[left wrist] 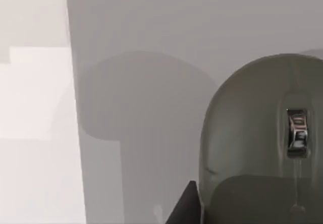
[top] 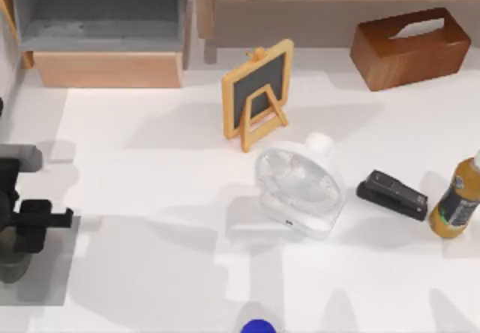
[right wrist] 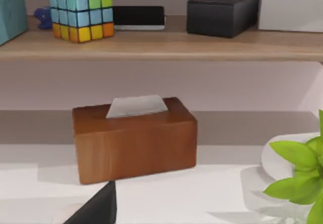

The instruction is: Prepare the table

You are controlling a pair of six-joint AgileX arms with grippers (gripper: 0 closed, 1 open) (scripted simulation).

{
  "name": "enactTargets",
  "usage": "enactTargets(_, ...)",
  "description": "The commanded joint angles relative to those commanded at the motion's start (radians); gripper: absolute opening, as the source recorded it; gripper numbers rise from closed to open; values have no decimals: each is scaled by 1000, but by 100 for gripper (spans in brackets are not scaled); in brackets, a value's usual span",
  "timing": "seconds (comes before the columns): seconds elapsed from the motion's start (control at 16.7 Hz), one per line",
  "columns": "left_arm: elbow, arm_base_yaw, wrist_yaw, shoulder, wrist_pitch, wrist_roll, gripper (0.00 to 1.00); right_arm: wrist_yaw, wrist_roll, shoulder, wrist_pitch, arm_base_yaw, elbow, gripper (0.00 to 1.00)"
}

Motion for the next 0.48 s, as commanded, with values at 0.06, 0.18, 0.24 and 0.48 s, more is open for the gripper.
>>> enactTargets(0.06,0,0,0,0,0,0,8,0,0,0,0,0,0,100)
enactTargets(0.18,0,0,0,0,0,0,23,0,0,0,0,0,0,100)
enactTargets(0.24,0,0,0,0,0,0,30,0,0,0,0,0,0,100)
enactTargets(0.48,0,0,0,0,0,0,60,0,0,0,0,0,0,100)
